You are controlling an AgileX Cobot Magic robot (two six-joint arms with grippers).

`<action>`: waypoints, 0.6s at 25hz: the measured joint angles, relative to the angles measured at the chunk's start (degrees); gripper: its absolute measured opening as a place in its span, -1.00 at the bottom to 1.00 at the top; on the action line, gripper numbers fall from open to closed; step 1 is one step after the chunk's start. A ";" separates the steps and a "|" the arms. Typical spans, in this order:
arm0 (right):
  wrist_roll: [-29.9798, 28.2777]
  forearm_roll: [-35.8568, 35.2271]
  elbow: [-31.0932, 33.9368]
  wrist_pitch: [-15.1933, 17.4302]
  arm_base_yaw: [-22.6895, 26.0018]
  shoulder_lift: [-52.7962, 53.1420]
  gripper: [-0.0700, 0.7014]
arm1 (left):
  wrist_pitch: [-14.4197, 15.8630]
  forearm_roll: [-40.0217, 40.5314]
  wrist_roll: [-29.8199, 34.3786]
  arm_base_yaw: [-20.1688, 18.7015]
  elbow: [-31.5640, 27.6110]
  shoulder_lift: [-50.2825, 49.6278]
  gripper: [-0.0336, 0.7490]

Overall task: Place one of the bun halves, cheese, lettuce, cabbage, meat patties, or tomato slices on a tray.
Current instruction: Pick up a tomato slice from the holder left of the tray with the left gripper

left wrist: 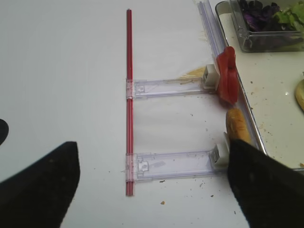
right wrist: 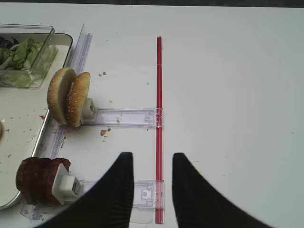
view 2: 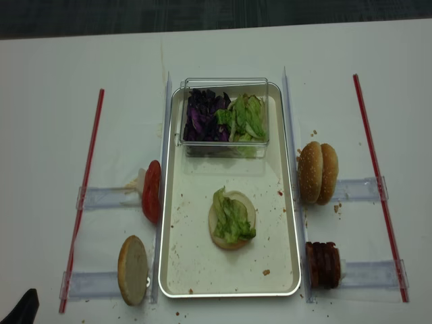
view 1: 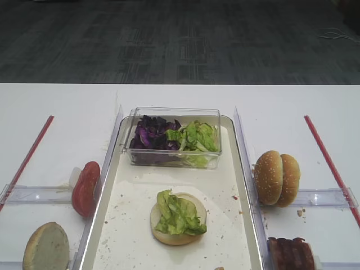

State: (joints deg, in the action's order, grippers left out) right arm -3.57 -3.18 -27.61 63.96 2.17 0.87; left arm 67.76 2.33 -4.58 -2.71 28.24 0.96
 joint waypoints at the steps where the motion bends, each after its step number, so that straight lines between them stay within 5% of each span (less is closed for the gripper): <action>1: 0.00 0.00 0.00 0.00 0.00 0.00 -0.16 | 0.00 0.00 0.00 0.00 0.00 0.00 0.66; 9: 0.00 0.00 0.00 0.00 0.00 0.00 -0.32 | 0.00 0.00 0.00 0.00 0.00 -0.16 0.66; 15: 0.00 0.00 0.00 0.00 0.00 0.00 -0.35 | 0.16 0.00 0.00 0.00 0.00 -13.13 0.66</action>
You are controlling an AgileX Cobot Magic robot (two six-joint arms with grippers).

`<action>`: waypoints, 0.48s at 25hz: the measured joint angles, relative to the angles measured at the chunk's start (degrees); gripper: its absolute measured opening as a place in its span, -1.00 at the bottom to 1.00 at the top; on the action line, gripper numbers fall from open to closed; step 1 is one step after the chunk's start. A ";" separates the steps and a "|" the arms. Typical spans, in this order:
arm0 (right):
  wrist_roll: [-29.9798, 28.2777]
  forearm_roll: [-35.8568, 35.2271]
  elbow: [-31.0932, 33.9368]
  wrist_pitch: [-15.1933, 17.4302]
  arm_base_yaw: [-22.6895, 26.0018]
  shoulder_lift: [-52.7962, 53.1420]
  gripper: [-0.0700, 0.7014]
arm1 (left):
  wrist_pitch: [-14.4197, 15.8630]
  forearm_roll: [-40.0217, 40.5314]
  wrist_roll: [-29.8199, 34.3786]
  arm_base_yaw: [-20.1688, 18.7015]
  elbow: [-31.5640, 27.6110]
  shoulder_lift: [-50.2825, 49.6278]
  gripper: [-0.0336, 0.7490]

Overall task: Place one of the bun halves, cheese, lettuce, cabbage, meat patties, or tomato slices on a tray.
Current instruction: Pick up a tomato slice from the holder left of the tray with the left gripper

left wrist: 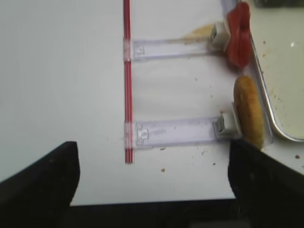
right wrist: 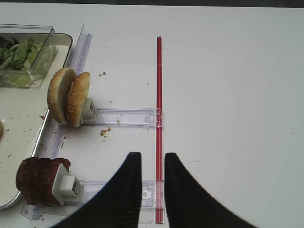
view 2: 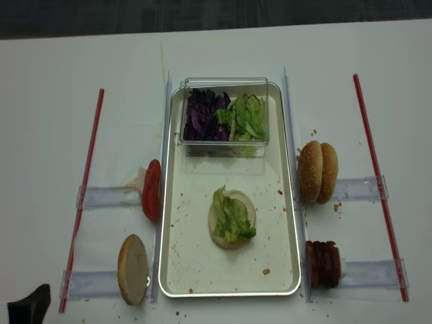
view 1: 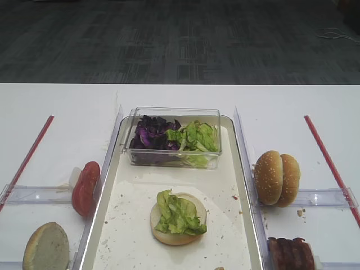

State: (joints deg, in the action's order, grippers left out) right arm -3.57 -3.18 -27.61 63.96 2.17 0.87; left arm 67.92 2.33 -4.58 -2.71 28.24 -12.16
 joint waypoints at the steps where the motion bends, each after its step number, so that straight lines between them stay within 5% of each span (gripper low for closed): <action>1: 0.00 0.00 0.00 0.00 0.00 0.00 -0.35 | 0.00 0.00 0.00 0.00 0.00 -2.34 0.66; 12: 0.00 0.00 0.00 0.00 0.00 0.00 -0.35 | -0.85 0.11 0.00 0.00 0.20 -30.95 0.66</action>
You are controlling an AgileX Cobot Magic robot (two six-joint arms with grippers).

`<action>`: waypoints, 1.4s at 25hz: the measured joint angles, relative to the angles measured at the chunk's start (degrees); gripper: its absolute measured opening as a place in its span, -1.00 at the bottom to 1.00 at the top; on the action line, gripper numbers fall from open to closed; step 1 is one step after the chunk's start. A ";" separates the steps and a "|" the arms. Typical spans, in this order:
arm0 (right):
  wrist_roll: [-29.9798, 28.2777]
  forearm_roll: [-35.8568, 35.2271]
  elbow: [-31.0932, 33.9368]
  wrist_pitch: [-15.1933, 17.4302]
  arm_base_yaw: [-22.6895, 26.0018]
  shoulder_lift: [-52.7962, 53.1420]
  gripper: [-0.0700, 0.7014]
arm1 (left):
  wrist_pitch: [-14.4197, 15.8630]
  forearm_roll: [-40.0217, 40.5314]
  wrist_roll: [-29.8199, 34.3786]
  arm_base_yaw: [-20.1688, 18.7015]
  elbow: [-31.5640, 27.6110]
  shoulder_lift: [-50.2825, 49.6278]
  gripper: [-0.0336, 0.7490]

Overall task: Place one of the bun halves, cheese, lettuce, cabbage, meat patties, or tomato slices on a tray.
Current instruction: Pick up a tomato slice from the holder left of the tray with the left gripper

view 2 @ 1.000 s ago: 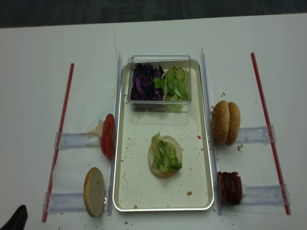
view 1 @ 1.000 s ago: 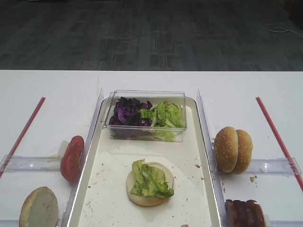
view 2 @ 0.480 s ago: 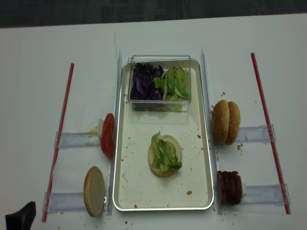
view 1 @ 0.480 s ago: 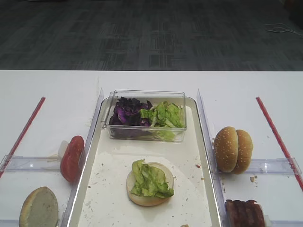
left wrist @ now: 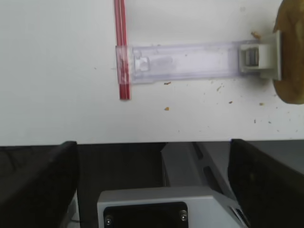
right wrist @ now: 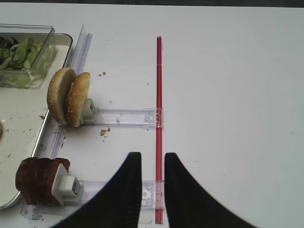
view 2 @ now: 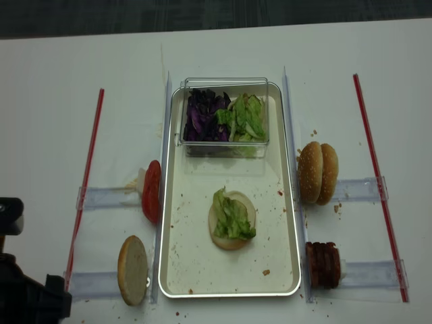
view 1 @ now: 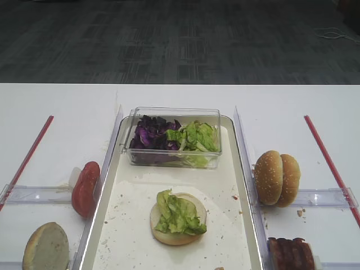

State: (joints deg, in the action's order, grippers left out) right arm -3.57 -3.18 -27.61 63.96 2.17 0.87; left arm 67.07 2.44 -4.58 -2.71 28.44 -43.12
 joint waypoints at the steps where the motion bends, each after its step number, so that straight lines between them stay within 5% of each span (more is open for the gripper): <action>1: 0.00 0.00 0.00 0.00 0.00 0.00 -0.35 | -0.11 0.00 0.00 0.00 0.12 -2.15 0.66; 13: 0.00 0.00 0.00 0.00 0.00 0.00 -0.36 | -4.73 0.00 -2.68 0.00 3.29 -13.35 0.66; 23: 0.00 0.00 0.00 0.00 0.00 0.00 -0.36 | -9.54 0.22 -2.91 0.00 17.40 -32.33 0.66; 35: 0.35 0.00 0.00 0.00 0.00 0.00 -0.36 | -9.38 0.26 -2.91 0.00 33.67 -48.22 0.66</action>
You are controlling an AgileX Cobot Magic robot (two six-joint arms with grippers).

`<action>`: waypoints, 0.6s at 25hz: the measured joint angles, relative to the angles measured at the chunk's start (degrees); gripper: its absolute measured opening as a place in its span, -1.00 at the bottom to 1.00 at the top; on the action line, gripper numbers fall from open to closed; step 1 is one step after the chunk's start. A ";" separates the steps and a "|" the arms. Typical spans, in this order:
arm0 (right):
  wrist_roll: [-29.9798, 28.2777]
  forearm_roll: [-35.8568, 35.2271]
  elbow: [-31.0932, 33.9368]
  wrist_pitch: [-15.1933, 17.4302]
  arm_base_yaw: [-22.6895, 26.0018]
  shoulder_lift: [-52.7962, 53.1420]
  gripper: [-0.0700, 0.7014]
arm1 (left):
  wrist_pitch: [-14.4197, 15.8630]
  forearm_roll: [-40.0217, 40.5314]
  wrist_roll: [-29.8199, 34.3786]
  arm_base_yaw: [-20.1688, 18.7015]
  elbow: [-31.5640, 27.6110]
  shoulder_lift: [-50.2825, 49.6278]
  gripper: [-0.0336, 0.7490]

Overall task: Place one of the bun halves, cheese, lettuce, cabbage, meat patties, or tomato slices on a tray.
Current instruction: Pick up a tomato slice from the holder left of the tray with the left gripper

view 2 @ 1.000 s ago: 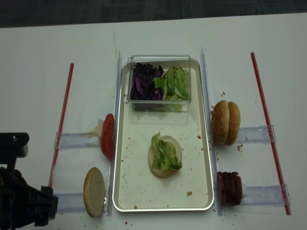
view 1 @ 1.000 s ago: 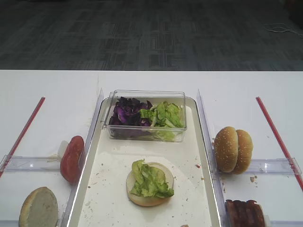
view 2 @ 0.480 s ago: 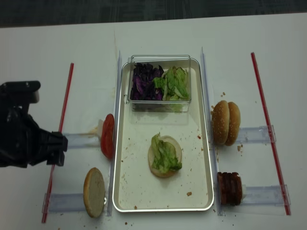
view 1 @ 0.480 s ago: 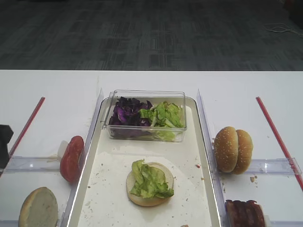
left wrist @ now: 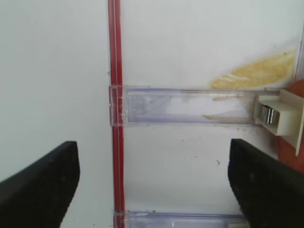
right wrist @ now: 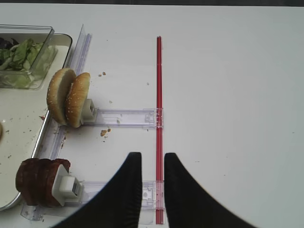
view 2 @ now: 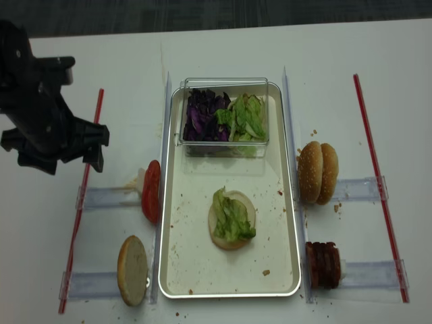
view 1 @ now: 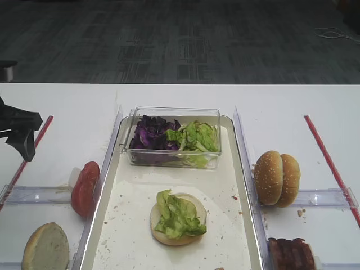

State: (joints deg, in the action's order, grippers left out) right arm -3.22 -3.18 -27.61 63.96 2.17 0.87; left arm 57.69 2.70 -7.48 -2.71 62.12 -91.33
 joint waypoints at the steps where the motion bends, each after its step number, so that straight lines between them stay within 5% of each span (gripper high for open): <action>1: 0.00 0.00 0.00 0.00 0.00 0.00 -0.36 | 0.13 0.00 0.00 0.00 0.80 -0.51 0.66; 7: -0.10 0.00 0.00 0.00 0.00 0.00 -0.36 | 0.84 -0.48 0.34 -2.23 2.20 -1.11 0.61; 15: -0.10 0.00 0.00 0.00 0.00 0.00 -0.44 | -0.29 -4.40 -0.53 -14.42 2.35 -1.11 0.58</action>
State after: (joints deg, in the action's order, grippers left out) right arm -3.32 -3.18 -27.61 63.96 2.17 0.87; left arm 57.40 -1.70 -8.02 -17.13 64.46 -92.45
